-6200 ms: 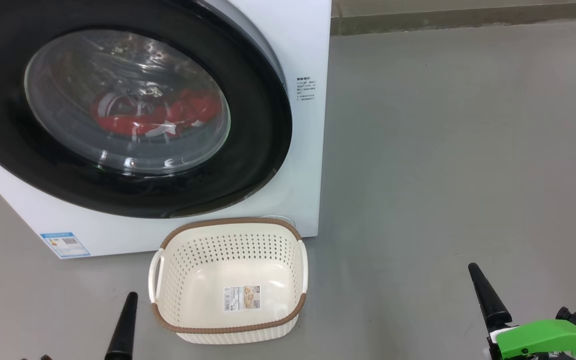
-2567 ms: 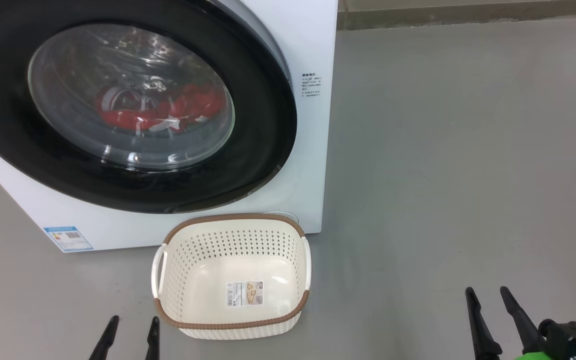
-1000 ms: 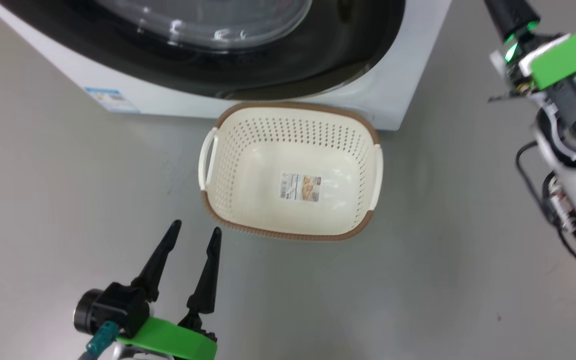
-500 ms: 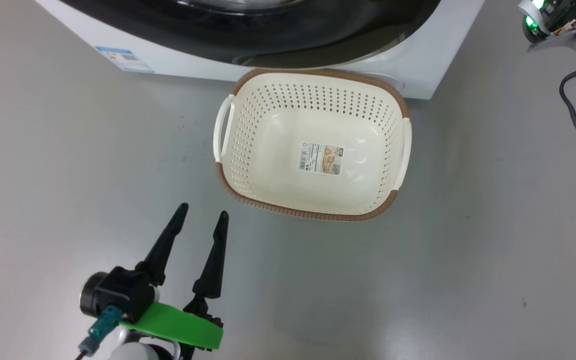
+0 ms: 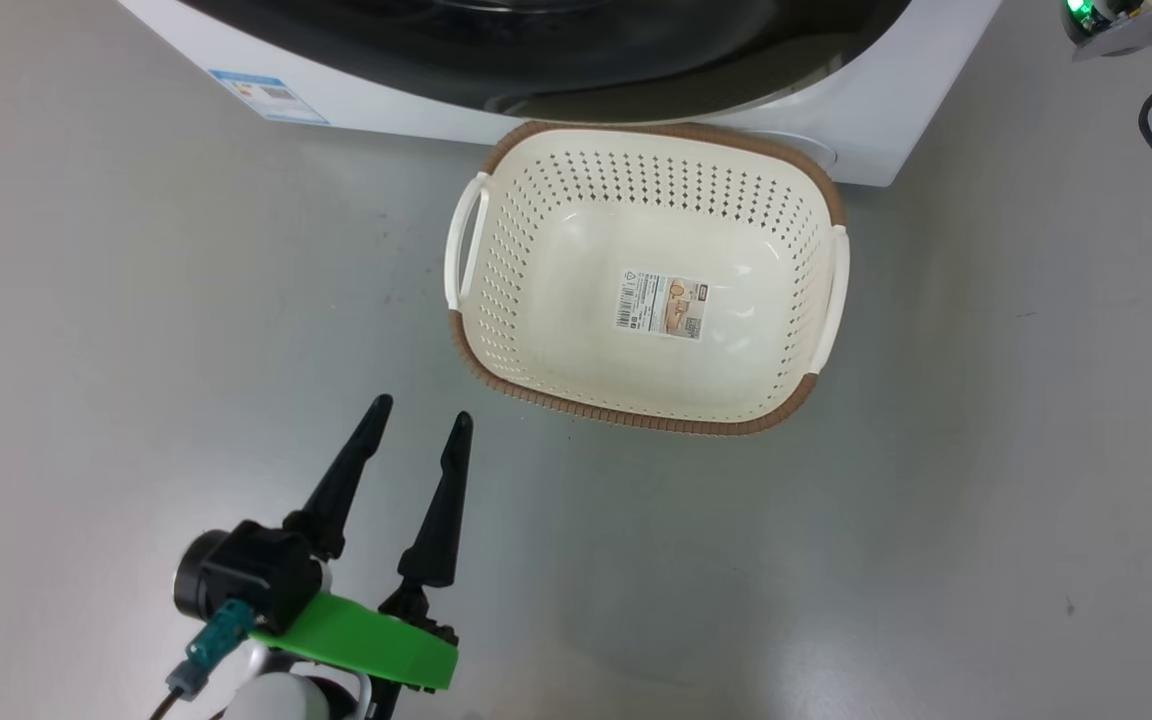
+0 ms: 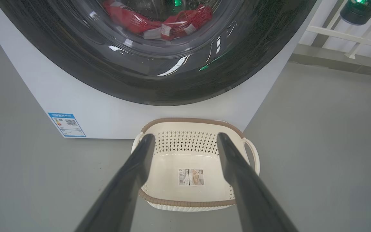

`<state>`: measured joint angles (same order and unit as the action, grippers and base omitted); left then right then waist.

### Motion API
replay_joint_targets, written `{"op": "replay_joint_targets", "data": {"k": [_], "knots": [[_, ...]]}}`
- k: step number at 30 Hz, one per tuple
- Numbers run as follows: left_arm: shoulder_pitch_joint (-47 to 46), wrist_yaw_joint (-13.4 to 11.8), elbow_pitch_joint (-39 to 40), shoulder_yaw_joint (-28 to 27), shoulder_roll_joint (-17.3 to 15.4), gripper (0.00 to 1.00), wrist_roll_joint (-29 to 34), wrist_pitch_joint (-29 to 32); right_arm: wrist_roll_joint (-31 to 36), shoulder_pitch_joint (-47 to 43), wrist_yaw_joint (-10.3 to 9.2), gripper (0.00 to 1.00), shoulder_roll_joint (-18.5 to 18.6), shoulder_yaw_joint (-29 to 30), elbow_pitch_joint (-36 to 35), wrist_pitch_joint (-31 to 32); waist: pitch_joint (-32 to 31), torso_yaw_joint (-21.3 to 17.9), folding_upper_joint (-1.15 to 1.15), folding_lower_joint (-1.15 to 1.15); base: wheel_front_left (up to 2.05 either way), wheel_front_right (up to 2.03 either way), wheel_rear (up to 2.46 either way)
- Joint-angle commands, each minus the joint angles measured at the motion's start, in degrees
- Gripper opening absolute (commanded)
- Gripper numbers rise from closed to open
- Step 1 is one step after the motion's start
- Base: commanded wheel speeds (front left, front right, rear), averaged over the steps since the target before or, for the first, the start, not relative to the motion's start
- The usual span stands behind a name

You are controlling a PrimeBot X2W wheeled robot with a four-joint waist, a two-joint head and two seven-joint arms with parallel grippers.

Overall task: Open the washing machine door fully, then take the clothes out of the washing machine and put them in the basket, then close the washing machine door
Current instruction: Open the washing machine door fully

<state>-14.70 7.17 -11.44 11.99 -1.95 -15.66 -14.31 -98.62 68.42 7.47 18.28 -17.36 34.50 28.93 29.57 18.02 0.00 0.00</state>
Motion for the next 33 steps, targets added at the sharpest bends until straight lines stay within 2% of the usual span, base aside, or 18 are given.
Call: {"op": "replay_joint_targets", "data": {"k": [1,16,33], "knots": [[-0.3,0.3,1.1,-1.6,-0.9,1.00,-0.3,-0.7,0.7,0.7,0.02,0.00,-1.2,-0.3,-1.3,0.5,-0.1,0.1,0.00,0.00,0.00,0.00,0.00],[0.1,0.3,1.4,-0.9,-0.9,1.00,-0.3,-0.7,2.5,-1.4,0.02,0.00,-2.8,-1.4,0.0,3.5,-1.5,0.3,0.00,0.00,0.00,0.00,0.00],[1.6,0.3,1.2,-2.1,-0.9,1.00,-0.2,-0.7,3.3,-8.0,0.02,0.00,-5.0,-2.4,-3.6,6.8,-5.5,-0.9,0.00,0.00,0.00,0.00,0.00]]}}
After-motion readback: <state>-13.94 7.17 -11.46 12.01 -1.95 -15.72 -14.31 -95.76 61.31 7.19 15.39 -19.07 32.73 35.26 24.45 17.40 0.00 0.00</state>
